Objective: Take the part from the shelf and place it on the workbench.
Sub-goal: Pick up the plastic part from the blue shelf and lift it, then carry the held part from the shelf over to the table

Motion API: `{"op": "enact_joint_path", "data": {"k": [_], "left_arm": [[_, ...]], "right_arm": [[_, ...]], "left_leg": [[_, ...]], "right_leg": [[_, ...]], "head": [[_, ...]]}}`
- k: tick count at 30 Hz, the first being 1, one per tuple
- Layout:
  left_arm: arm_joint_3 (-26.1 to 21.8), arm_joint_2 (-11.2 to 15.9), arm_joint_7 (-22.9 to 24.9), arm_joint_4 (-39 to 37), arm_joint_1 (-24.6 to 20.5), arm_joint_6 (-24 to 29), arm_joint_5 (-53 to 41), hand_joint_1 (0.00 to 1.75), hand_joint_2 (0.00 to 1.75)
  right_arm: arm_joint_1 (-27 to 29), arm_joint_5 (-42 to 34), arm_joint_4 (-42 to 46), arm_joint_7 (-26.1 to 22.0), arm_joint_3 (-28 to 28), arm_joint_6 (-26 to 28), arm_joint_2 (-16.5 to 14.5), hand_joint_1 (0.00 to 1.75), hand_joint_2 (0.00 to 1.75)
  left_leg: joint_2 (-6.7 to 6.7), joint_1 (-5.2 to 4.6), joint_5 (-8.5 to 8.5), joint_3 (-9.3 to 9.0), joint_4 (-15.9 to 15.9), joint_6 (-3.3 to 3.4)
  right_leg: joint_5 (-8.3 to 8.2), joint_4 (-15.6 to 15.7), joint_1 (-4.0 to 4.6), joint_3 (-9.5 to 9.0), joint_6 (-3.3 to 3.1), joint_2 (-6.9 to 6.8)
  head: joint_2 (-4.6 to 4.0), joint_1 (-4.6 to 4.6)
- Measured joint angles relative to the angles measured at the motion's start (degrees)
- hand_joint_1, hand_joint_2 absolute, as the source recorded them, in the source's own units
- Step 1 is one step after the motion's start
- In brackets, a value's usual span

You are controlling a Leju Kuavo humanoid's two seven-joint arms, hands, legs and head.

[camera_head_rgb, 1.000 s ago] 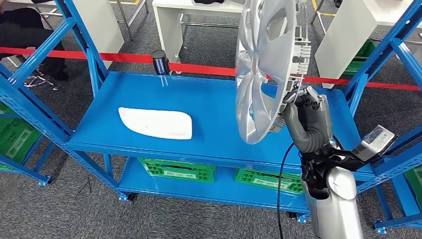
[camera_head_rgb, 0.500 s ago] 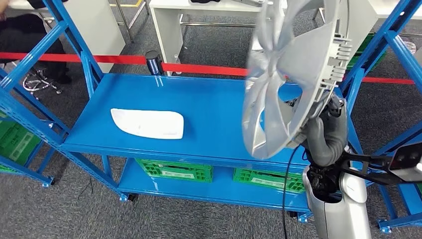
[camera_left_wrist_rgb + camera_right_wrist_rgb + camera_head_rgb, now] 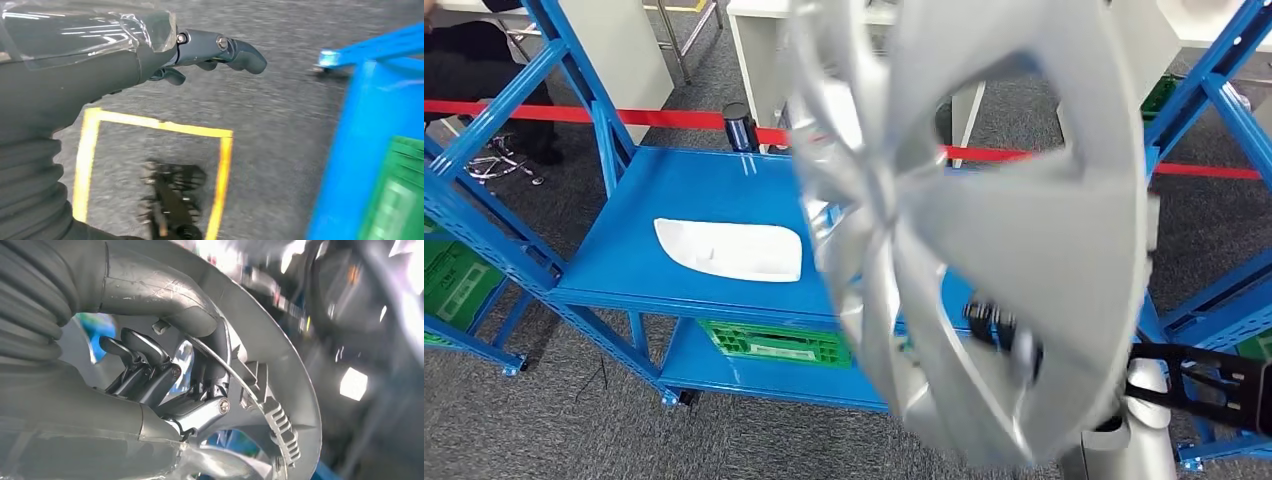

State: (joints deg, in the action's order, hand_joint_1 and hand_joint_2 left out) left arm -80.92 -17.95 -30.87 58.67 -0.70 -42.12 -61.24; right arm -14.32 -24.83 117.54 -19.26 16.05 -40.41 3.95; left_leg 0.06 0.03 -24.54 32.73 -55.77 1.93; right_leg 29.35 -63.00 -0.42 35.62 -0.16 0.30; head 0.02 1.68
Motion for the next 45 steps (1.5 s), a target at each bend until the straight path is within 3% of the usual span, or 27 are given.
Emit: {"op": "enact_joint_path", "data": {"k": [2,3,4,5,7,9,13,15,17,19,20,23,25,28,29,31,33,34,35,37,39,40,43,45], "left_arm": [[0.75,0.67,-1.54,-1.40,0.01,0.46,-0.53,0.00,1.75],[1.00,0.92,-1.95,-1.98,0.02,0.59,-0.80,0.00,1.75],[1.20,1.11,-2.22,-2.47,0.05,0.69,-0.99,0.00,1.75],[1.41,1.28,-2.42,-2.91,0.09,0.75,-1.18,0.00,1.75],[1.86,1.59,-2.66,-3.59,0.17,0.86,-1.50,0.00,1.75],[2.26,1.98,-2.72,-4.14,0.19,1.15,-1.93,0.00,1.75],[2.87,2.77,-2.84,-5.37,0.25,2.27,-2.77,0.00,1.75],[3.27,3.12,-2.90,-5.75,0.26,2.61,-2.95,0.00,1.75],[3.62,3.29,-2.91,-5.95,0.25,2.64,-2.97,0.00,1.75],[3.85,3.30,-2.79,-6.03,0.25,2.56,-2.98,0.00,1.75],[3.97,3.29,-2.68,-6.04,0.25,2.50,-2.97,0.00,1.75],[4.33,3.33,-2.44,-5.95,0.12,2.41,-2.91,0.00,1.75],[4.49,3.35,-2.39,-5.86,-0.01,2.38,-2.82,0.00,1.75],[4.59,3.42,-2.28,-5.82,-0.02,2.27,-2.62,0.00,1.75],[4.66,3.39,-2.16,-5.79,-0.05,2.18,-2.49,0.00,1.75],[4.77,3.17,-1.51,-5.62,-0.14,1.88,-2.16,0.00,1.75],[4.71,2.91,-0.68,-5.33,-0.12,1.53,-1.87,0.00,1.75],[4.58,2.78,-0.34,-5.16,-0.10,1.28,-1.76,0.00,1.75],[4.41,2.65,-0.05,-4.93,-0.08,1.04,-1.70,0.00,1.75],[3.97,2.33,0.54,-4.35,-0.01,0.62,-1.75,0.00,1.75],[3.60,2.01,1.08,-3.70,0.10,0.45,-2.02,0.00,1.75],[3.45,1.91,1.27,-3.39,0.14,0.43,-2.16,0.00,1.75],[2.87,1.69,1.62,-2.63,0.24,0.34,-2.41,0.00,1.75],[2.46,1.57,1.68,-2.01,0.38,-0.02,-2.48,0.00,1.75]], "right_arm": [[-0.18,-0.37,0.81,0.56,1.28,-0.77,0.74,1.75,1.75],[-0.28,-0.38,1.06,0.70,1.81,-0.87,1.11,1.75,1.75],[-0.44,-0.35,1.25,0.78,2.27,-0.93,1.47,1.75,1.75],[-0.69,-0.28,1.42,0.82,2.69,-0.93,1.87,1.75,1.75],[-1.30,-0.10,1.62,0.80,3.43,-0.95,2.79,1.75,1.75],[-1.66,0.34,1.68,0.10,4.02,-1.03,3.85,1.75,1.75],[-1.72,4.26,1.76,-3.04,4.93,-0.42,5.59,1.75,1.75],[-1.62,7.39,1.82,-4.94,5.28,0.83,6.20,1.75,1.75],[-1.42,9.67,1.84,-6.46,5.47,2.08,6.81,1.75,1.75],[-1.15,10.73,1.85,-7.10,5.57,2.75,7.32,1.75,1.75],[-0.99,11.02,1.90,-7.17,5.58,2.90,7.52,1.75,1.75],[-0.71,11.42,2.34,-7.19,5.59,3.10,8.03,1.75,1.75],[-0.67,11.46,2.60,-7.19,5.62,3.11,8.23,1.75,1.75],[-0.53,11.33,2.78,-7.20,5.64,3.11,8.50,1.75,1.75],[-0.48,11.12,2.85,-7.17,5.63,3.10,8.64,1.75,1.75],[-0.30,10.19,2.92,-6.97,5.51,3.01,8.89,1.75,1.75],[0.03,8.95,2.93,-6.62,5.27,2.75,9.02,1.75,1.75],[0.25,8.47,2.92,-6.48,5.15,2.60,9.09,1.75,1.75],[0.43,8.12,2.92,-6.40,5.04,2.47,9.16,1.75,1.75],[0.60,7.73,2.92,-6.38,4.80,2.21,9.36,1.75,1.75],[0.71,7.53,2.93,-6.38,4.54,1.96,9.59,1.75,1.75],[0.82,7.45,2.93,-6.36,4.42,1.88,9.70,1.75,1.75],[1.00,7.03,2.92,-5.86,4.18,1.76,10.04,1.75,1.75],[0.91,6.77,2.90,-5.43,4.17,1.74,10.23,1.75,1.75]], "left_leg": [[-0.06,-0.01,0.06,0.03,0.05,0.12],[-0.07,0.00,0.05,0.04,0.02,0.11],[-0.09,0.02,0.03,0.04,-0.05,0.08],[-0.11,0.06,0.02,0.04,-0.18,0.02],[-0.21,0.10,-0.13,0.15,-0.75,-0.31],[-0.35,-0.08,-0.32,0.59,-1.57,-0.87],[-0.37,0.02,-0.71,1.42,-2.42,-2.00],[-0.31,0.24,-3.94,2.99,-6.31,-2.62],[-0.25,0.47,-8.60,5.66,-13.92,-3.10],[-0.22,0.60,-10.60,6.55,-18.40,-3.19],[-0.22,0.61,-10.05,5.33,-17.27,-3.08],[-0.23,0.33,-6.47,-2.46,-5.19,-2.14],[-0.23,-0.17,-5.72,-4.58,-1.25,-1.54],[-0.07,-0.47,-4.09,-4.12,-0.54,-0.64],[0.04,-0.36,-3.20,-3.84,-0.07,-0.22],[0.25,-0.14,-1.52,-2.77,0.55,0.33],[0.28,-0.23,-0.29,-1.11,0.52,0.55],[0.29,-0.28,0.26,-0.30,0.43,0.57],[0.29,-0.31,0.79,0.54,0.27,0.51],[0.26,-0.31,1.65,2.11,-0.33,0.25],[0.20,-0.46,2.29,3.38,-1.12,-0.26],[0.18,-0.51,2.59,3.72,-1.44,-0.56],[0.08,-0.33,3.26,4.26,-1.84,-1.52],[-0.05,-0.04,0.41,5.14,-3.96,-2.26]], "right_leg": [[3.09,-7.91,-0.08,3.74,-0.06,0.00],[3.90,-10.73,-0.17,5.12,0.18,-0.01],[3.75,-11.36,-0.29,5.46,0.64,-0.02],[2.65,-9.41,-0.44,4.53,1.26,-0.05],[-0.47,-1.43,-0.75,0.58,2.22,-0.21],[-2.43,3.99,-0.77,-2.08,1.82,-0.24],[-3.45,4.74,-0.76,-1.94,0.07,-0.09],[-3.91,4.87,-1.02,-1.55,-0.60,-0.14],[-4.37,4.84,-0.87,-0.93,-0.97,-0.20],[-4.99,4.81,-0.71,-0.18,-1.05,-0.21],[-5.31,4.80,-0.65,0.17,-1.01,-0.19],[-6.30,4.86,-0.48,0.87,-0.56,-0.11],[-6.98,4.99,-0.53,1.08,0.10,-0.19],[-7.86,5.49,-0.61,1.37,1.10,-0.27],[-7.06,4.86,-0.57,1.88,1.06,-0.26],[-2.74,-0.19,-0.57,4.00,0.44,-0.26],[1.65,-7.99,-0.59,5.98,0.24,-0.27],[2.43,-10.39,-0.61,6.01,0.56,-0.27],[2.20,-10.77,-0.62,5.03,1.07,-0.28],[0.37,-5.02,-0.64,-0.12,2.00,-0.32],[0.21,3.02,-0.45,-5.83,1.71,-0.33],[0.56,5.25,-0.31,-7.14,1.30,-0.30],[0.16,6.03,-0.18,-6.57,-0.02,-0.28],[-0.86,6.10,-0.43,-5.70,-0.94,-0.39]], "head": [[0.01,-0.08],[0.01,-0.09],[0.01,-0.09],[0.01,-0.09],[0.01,-0.10],[0.00,-0.12],[0.01,-0.09],[0.00,0.03],[0.00,0.13],[0.01,0.13],[0.01,0.13],[0.01,0.10],[0.01,0.13],[0.01,0.16],[0.01,0.11],[0.01,-0.06],[0.01,-0.15],[0.01,-0.15],[0.01,-0.15],[0.01,-0.15],[0.01,-0.07],[0.01,-0.04],[0.01,-0.04],[0.01,0.04]]}}
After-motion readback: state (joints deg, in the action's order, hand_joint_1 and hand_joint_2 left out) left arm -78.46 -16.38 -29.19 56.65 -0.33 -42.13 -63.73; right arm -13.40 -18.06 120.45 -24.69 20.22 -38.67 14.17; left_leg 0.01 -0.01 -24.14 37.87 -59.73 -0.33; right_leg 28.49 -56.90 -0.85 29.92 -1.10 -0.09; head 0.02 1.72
